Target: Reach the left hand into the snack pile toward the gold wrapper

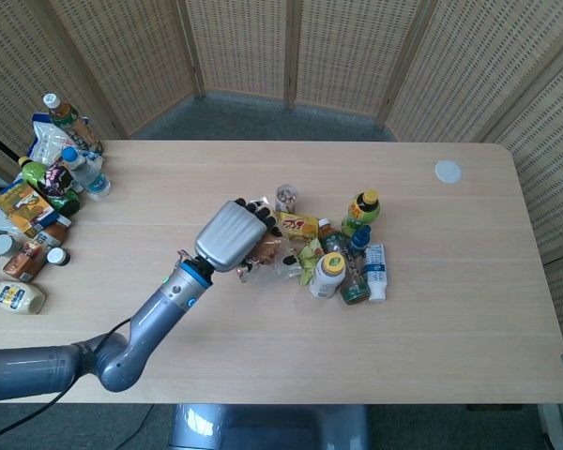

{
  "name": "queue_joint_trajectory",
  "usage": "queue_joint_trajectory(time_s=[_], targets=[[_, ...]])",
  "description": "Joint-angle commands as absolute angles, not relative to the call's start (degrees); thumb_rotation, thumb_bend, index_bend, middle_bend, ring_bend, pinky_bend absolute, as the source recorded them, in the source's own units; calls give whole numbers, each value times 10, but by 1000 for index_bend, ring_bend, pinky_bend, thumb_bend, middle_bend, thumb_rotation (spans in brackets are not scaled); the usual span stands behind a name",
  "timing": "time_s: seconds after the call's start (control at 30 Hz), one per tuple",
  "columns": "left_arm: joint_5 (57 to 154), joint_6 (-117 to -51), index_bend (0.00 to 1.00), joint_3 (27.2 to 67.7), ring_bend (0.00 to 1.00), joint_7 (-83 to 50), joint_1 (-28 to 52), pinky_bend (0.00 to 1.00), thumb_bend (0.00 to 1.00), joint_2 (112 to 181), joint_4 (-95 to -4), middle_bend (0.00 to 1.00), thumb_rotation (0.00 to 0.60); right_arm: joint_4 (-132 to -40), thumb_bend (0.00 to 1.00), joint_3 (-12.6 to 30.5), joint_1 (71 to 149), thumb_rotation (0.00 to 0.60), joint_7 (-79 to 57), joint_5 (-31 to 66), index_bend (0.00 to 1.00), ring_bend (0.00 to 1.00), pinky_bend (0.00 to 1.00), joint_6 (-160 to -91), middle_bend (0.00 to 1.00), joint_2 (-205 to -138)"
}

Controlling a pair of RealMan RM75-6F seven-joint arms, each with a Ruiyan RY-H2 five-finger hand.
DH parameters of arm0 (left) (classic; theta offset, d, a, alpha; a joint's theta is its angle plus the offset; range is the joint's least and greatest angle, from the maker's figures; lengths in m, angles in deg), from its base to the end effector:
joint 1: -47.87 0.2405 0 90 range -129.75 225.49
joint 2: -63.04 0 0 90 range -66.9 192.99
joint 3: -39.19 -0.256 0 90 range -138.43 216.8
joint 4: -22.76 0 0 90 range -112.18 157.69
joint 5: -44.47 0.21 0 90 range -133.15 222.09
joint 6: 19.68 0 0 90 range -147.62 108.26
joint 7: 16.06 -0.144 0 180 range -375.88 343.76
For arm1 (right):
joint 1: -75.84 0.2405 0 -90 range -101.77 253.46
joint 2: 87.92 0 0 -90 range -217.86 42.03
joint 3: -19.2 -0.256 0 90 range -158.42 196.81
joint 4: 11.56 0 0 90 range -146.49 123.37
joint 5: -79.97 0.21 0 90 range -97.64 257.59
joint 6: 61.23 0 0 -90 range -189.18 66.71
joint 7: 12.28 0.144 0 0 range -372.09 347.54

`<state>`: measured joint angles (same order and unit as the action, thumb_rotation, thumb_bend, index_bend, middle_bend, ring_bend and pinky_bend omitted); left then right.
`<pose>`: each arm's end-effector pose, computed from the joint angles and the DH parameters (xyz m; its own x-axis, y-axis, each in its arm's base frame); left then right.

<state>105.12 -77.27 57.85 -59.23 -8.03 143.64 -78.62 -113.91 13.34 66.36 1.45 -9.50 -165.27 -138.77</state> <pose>-0.0041 0.3525 0.0419 0.5807 -0.1052 0.8073 0.6082 -0.6031 -0.5161 -0.2911 -0.1100 0.2582 0.2477 0.2886 0.9248 -0.9688 0.0680 0.2383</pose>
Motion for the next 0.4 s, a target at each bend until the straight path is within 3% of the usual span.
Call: queue_joint_trajectory(time_s=[0.03, 0.4], targets=[[1038, -790, 646, 593, 525, -598, -74, 557, 0, 1392, -824, 545, 600, -1139, 0, 134, 664, 600, 13, -96, 0, 0, 0, -1652, 0, -1388], [1018, -815, 644, 608, 532, -596, -73, 566, 0, 1307, -890, 544, 600, -1142, 0, 136, 662, 600, 6, -101, 0, 0, 0, -1655, 0, -1390]])
